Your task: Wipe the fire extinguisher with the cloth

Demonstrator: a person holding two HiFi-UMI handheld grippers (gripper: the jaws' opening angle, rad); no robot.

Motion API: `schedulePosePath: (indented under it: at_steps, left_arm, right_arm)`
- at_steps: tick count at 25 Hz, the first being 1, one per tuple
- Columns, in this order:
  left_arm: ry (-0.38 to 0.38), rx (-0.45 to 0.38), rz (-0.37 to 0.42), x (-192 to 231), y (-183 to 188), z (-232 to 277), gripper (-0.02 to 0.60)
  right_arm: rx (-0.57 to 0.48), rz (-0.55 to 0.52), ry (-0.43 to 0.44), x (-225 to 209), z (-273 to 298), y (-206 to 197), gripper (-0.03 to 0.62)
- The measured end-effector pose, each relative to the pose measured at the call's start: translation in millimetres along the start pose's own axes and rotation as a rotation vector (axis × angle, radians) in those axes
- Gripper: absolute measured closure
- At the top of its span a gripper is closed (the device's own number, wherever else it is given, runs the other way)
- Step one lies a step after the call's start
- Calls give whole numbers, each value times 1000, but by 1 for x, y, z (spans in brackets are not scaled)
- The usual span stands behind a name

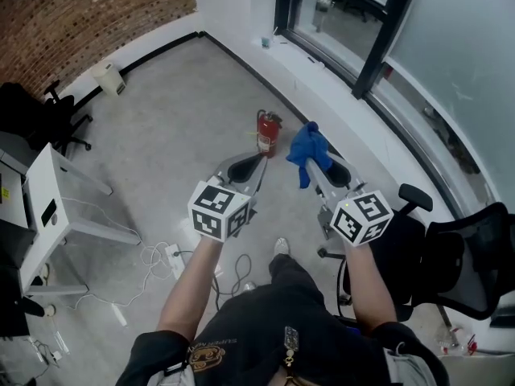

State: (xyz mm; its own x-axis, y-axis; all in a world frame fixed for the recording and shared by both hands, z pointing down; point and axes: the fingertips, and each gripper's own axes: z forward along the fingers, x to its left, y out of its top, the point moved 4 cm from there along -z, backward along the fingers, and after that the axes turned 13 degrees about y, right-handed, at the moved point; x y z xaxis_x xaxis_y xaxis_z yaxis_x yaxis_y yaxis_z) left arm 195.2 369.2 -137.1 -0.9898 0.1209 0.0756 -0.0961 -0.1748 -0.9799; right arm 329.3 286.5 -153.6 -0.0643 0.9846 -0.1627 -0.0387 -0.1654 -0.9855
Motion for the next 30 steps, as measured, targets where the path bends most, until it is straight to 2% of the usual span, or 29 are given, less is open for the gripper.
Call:
schedulePosePath:
  at_steps: [6,10,18,24,30]
  left_arm:
    - [43,28,8,10,7,81,575]
    - [68,43,25,18,16,121,574]
    - [61,92,43,60,20,173,575]
    - [-2,104,16,115,9,222,575]
    - [-117,166,4,183,-13,268,575]
  right_arm:
    - [12,18,37,-89,29,6,497]
    - [10,22,58,-132,45,13,497]
    - [20,73,48,-180,94,8,497]
    - [87,65,-32,-210,141,-4,497]
    - [151,86,-158,-225,211,-15,497]
